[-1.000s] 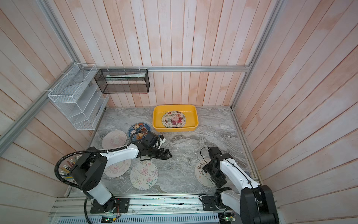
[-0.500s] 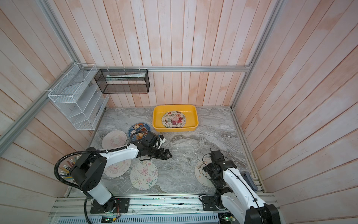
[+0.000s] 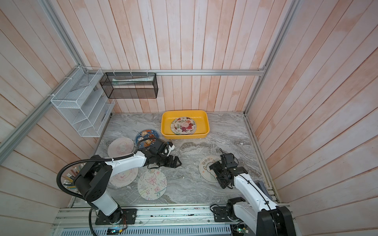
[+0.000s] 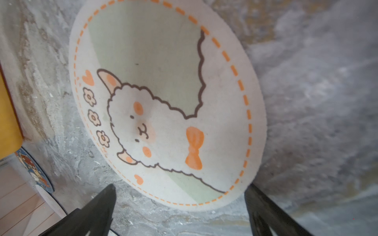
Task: Put the coasters into the storage box
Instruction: Move the coaster to the center of the board.
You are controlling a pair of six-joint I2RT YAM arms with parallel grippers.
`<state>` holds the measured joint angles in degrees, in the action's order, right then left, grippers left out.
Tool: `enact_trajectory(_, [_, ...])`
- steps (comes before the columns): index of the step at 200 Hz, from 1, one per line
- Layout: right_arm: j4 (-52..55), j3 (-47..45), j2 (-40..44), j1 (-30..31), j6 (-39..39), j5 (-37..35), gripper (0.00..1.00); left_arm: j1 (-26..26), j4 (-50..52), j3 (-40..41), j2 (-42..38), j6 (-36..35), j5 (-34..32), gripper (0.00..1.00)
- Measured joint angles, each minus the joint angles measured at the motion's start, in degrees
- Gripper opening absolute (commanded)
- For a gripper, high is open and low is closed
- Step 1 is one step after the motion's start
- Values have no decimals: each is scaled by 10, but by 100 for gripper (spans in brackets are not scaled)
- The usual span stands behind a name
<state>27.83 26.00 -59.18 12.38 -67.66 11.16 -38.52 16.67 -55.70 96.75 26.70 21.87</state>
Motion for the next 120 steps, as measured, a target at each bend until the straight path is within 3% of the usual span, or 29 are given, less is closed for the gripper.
enact_trajectory(50, [-62,32,-76,8,60,40,98,0,0,-4,0,8,0,100])
enact_trajectory(86, [46,127,-156,0,190,23,98,-1,-10,-13,1,24,5,100])
enact_trajectory(120, [116,201,-189,-43,287,-22,98,-2,-18,-20,10,34,10,100])
